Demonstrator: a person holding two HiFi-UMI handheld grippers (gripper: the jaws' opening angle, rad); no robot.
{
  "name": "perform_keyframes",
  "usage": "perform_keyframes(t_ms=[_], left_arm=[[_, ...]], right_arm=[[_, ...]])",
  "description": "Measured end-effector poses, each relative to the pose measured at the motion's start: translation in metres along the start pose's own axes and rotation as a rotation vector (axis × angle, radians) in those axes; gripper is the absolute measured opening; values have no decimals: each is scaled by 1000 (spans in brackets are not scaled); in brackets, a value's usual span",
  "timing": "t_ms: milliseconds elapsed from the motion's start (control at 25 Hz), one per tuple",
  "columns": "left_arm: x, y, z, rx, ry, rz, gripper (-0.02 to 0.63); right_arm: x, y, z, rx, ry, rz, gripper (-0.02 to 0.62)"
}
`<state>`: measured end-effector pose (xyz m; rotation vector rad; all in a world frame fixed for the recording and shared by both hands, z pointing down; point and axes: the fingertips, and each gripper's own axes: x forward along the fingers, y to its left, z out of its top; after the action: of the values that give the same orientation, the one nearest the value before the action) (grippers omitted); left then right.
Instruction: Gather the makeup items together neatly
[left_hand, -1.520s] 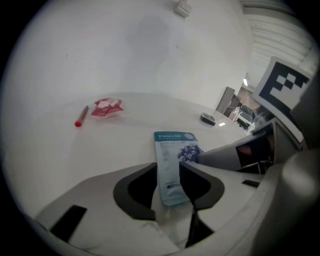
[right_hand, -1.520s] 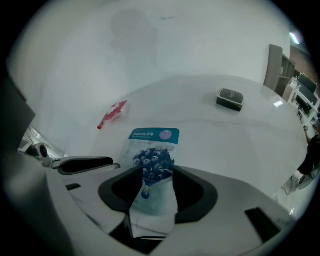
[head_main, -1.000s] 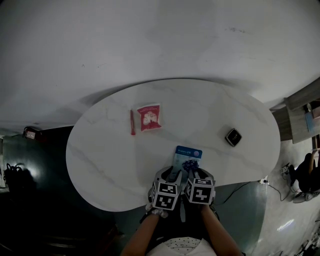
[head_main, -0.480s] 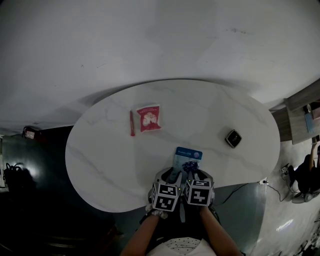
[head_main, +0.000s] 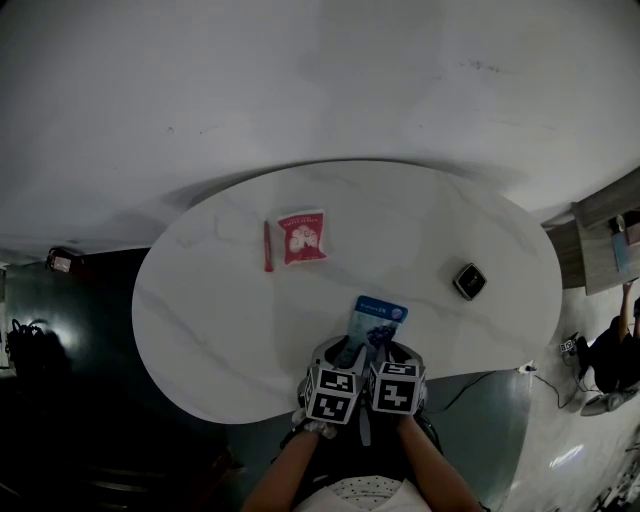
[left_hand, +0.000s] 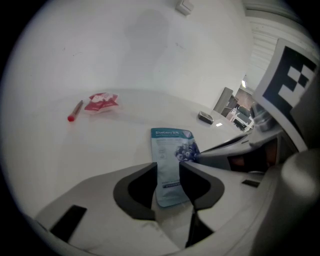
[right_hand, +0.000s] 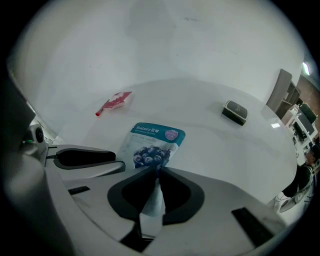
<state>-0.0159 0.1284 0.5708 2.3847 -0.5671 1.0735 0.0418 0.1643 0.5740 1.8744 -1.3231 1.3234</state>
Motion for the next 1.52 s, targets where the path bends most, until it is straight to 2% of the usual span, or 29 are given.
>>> perform_keyframes(t_ms=[280,800,1200,1520], left_arm=[[-1,-2,-2,-7,2,10,176],[-13,12,12,-53,-56,42,176],[-19,13,40,-65,-122,55,176],[-22,19,65,-87,-167,83,176]], right_arm=[[2,-1,0,22,-11,37,32],[-8,-5,15,55,-44,87,28],[-24,-3,50,65,-122,141,26],[-34,-7,94,37,-178,189,26]])
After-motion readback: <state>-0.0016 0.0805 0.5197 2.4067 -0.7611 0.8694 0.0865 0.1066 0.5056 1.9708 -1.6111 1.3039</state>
